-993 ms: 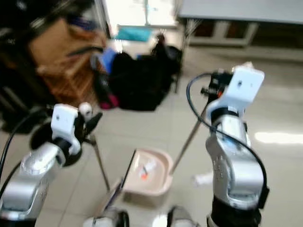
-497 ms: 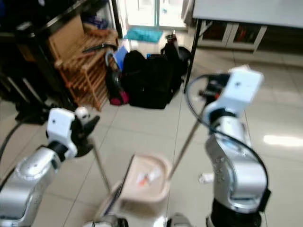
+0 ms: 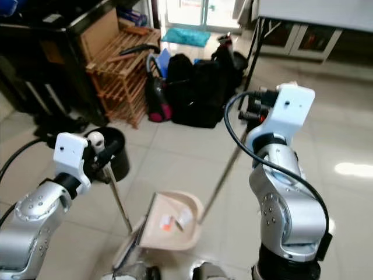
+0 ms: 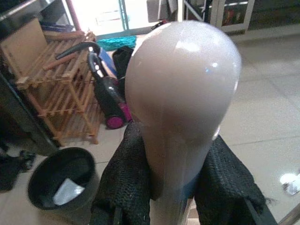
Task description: Sweep floor
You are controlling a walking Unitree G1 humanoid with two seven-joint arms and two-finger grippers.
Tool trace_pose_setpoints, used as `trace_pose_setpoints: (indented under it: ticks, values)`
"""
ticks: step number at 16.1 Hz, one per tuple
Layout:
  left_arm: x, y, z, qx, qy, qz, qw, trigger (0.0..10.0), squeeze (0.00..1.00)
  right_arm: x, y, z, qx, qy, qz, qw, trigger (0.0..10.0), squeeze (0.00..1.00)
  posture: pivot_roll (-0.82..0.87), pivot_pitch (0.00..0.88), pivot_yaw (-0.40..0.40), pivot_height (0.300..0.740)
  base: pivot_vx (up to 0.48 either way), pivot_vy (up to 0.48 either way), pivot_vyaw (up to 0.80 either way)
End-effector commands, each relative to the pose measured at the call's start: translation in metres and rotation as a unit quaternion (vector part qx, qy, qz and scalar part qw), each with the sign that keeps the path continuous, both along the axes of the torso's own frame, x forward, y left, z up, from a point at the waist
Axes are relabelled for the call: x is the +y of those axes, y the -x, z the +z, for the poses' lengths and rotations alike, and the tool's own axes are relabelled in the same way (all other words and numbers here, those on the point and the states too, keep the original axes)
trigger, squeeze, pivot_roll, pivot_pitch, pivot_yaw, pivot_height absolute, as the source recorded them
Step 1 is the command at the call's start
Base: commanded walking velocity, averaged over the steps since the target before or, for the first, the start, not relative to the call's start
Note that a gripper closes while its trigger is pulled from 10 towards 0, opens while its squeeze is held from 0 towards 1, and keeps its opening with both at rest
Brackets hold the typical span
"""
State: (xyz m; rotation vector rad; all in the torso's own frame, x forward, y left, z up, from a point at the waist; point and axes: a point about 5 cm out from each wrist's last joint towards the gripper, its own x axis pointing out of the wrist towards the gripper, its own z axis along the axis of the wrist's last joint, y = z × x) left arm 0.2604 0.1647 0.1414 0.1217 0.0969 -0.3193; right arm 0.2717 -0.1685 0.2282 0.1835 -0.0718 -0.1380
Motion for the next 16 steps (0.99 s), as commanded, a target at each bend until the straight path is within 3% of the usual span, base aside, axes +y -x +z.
trace_pose_setpoints:
  ticks: [1, 13, 16]
  values:
    - [0.0013, -0.0008, 0.0076, -0.014, -0.002, 0.002, 1.000, 10.0, 0.00, -0.0019, 0.0014, 0.0087, -0.023, -0.002, -0.006, 1.000, 10.0, 0.00, -0.03, 0.158, 0.022, 0.740, 0.000, 0.428, 0.00]
    - [-0.0007, -0.0024, 0.0092, -0.020, 0.005, 0.014, 1.000, 10.0, 0.00, 0.0000, -0.0033, 0.0141, -0.038, -0.003, 0.004, 0.999, 10.0, 0.00, -0.04, 0.140, 0.006, 0.740, 0.000, 0.425, 0.00]
    - [0.0052, -0.0063, 0.0138, -0.040, -0.014, 0.045, 0.998, 10.0, 0.00, 0.0036, -0.0072, 0.0167, -0.043, -0.002, 0.016, 0.999, 10.0, 0.00, -0.03, 0.136, 0.000, 0.740, 0.000, -0.320, 0.00]
